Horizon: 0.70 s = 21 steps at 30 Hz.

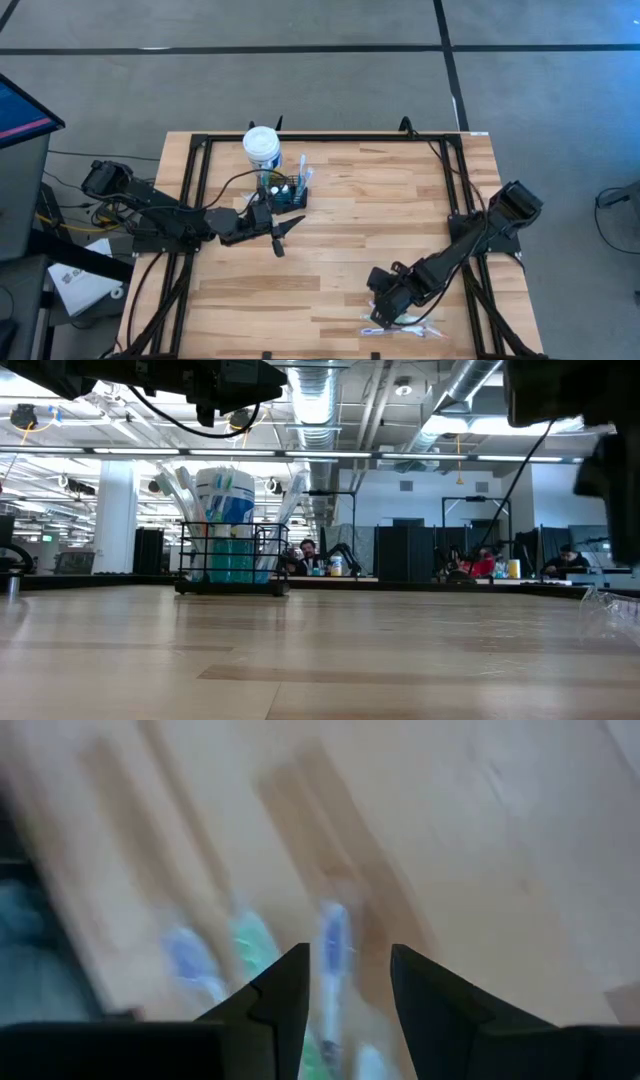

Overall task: Pick & Place toothbrushing station
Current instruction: Put the purple toothbrush into the wire organizer

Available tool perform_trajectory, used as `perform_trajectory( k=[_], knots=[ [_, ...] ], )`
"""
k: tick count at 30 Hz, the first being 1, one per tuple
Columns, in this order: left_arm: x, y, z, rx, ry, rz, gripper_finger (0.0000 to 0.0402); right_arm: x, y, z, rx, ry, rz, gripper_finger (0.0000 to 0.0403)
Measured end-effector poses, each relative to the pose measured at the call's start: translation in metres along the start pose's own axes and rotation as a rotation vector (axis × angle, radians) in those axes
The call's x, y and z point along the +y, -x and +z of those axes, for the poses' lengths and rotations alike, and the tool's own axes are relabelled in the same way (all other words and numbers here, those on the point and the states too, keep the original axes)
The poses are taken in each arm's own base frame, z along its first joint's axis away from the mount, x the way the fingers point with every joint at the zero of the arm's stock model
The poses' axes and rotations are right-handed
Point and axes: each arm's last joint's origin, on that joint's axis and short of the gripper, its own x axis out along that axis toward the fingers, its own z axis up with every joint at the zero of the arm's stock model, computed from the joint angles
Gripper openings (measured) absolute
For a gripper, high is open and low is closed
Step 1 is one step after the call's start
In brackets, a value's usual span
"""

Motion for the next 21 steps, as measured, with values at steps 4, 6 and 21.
perform_trajectory(
  k=[4,6,21],
  knots=[
    [-0.001,0.001,-0.001,0.007,-0.003,-0.003,0.0120,0.000,-0.012,-0.003,0.063,0.003,-0.011,0.0131],
    [-0.001,0.001,-0.002,0.011,-0.006,-0.006,0.0119,-0.001,-0.017,-0.005,0.099,0.007,-0.034,0.0131],
    [0.000,0.002,-0.005,0.017,-0.012,-0.012,0.0117,0.005,-0.026,-0.001,0.099,0.004,-0.044,0.0131]
  ],
)
